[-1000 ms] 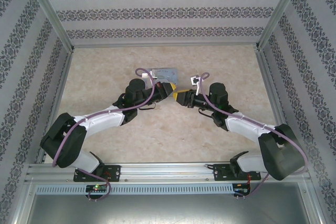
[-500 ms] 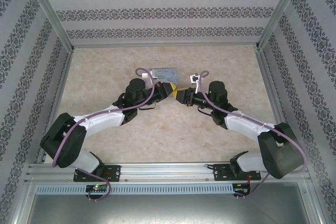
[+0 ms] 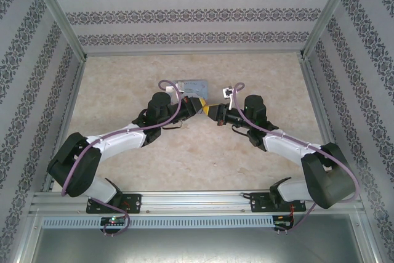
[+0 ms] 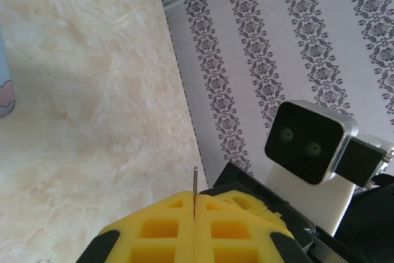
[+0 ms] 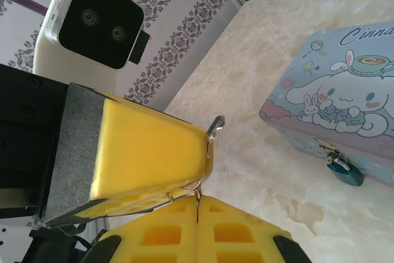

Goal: Unlock the padlock with the key

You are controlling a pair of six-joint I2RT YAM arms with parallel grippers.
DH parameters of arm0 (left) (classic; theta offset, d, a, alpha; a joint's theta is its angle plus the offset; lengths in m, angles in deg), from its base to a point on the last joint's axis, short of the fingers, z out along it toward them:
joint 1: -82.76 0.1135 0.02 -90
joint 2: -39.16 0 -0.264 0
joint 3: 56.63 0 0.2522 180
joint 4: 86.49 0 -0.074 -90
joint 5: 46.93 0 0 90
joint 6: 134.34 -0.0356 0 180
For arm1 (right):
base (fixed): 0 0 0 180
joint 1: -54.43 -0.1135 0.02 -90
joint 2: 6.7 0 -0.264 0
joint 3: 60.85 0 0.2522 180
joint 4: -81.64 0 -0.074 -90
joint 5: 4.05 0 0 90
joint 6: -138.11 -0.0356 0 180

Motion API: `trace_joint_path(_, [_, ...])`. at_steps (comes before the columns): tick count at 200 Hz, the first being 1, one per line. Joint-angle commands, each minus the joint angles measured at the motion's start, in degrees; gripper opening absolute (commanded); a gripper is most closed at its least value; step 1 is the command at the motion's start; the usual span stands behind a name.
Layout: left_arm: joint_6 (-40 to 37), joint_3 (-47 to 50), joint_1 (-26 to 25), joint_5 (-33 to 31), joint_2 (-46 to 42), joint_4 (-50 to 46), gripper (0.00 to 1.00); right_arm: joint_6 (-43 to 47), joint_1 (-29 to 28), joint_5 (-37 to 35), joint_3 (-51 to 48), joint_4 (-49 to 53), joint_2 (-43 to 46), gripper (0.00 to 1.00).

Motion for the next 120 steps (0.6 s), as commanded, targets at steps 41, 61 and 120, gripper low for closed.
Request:
trace_joint_path(41, [-0.98, -3.68, -1.17, 1.96, 0.46, -1.24, 0.18, -3.63, -0.48, -1.75, 0.42, -3.33, -1.12, 0.00])
trace_joint_path(61, [-1.37, -4.14, -0.92, 1.00, 0.04, -1.83, 0.45, -6.01, -0.50, -3.57, -0.31, -3.81, -1.22, 0.00])
trace_joint_path(120, [-2.45, -1.97, 0.41, -3.31, -5.55, -4.98, 0.77, -18.78, -0.30, -12.41, -2.27, -5.07, -0.60, 0.00])
